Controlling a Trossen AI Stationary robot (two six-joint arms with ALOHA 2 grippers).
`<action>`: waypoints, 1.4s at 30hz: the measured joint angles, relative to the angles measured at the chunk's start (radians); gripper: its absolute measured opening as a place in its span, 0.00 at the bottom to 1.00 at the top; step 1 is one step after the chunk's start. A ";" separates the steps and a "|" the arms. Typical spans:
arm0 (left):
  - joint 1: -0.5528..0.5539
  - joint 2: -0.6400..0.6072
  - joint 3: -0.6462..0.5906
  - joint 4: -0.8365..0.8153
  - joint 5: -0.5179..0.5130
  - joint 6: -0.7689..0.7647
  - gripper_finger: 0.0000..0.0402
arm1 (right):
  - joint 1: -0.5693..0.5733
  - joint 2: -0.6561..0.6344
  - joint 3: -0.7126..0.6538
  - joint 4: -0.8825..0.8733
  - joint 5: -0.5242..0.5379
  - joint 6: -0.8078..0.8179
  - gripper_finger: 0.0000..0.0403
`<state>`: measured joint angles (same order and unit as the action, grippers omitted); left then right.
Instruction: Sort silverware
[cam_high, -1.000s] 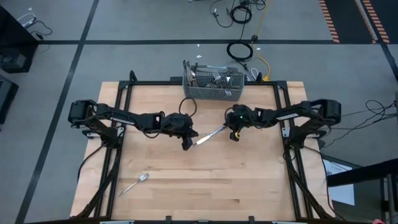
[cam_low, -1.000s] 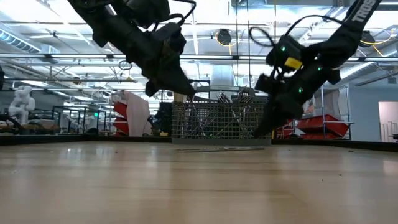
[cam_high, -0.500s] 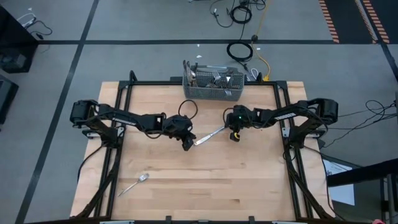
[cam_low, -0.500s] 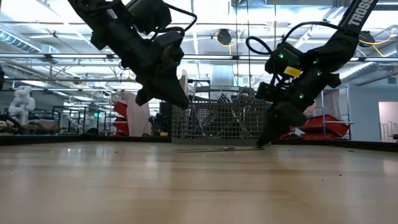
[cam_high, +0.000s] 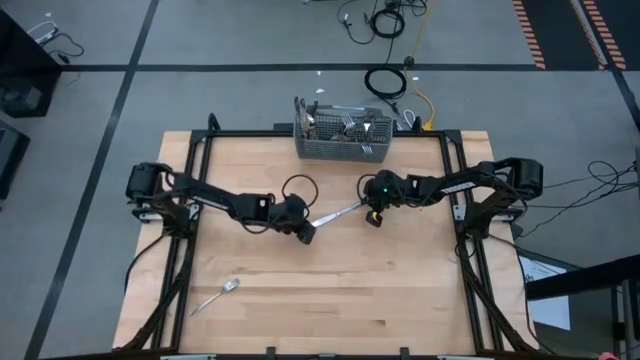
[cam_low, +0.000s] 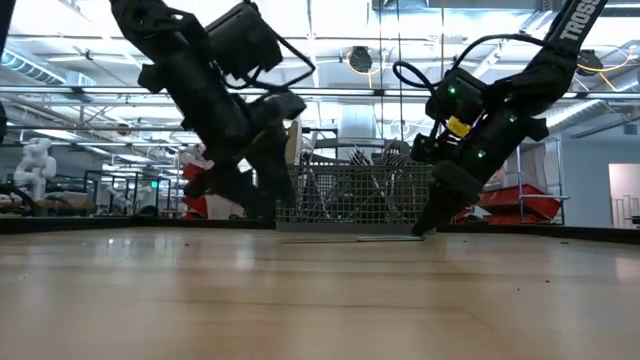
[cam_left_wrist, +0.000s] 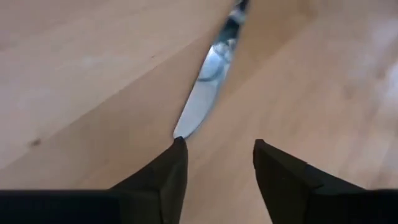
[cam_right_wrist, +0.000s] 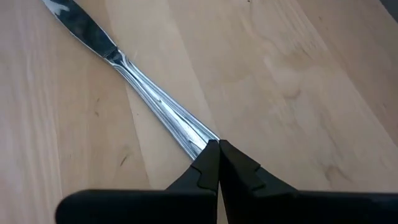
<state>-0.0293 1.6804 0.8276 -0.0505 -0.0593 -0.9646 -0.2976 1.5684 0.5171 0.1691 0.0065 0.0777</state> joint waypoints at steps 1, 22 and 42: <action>-0.006 0.010 0.000 -0.008 -0.020 -0.021 0.47 | 0.003 0.001 0.000 0.000 0.003 0.012 0.00; 0.030 0.110 0.003 0.027 -0.159 -0.340 0.51 | 0.057 0.017 -0.003 0.042 0.057 0.053 0.00; 0.054 0.157 0.000 0.175 0.080 0.016 0.51 | 0.057 0.018 -0.003 0.070 0.067 0.050 0.00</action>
<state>0.0246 1.8376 0.8274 0.1243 0.0204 -0.9489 -0.2401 1.5867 0.5137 0.2386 0.0734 0.1276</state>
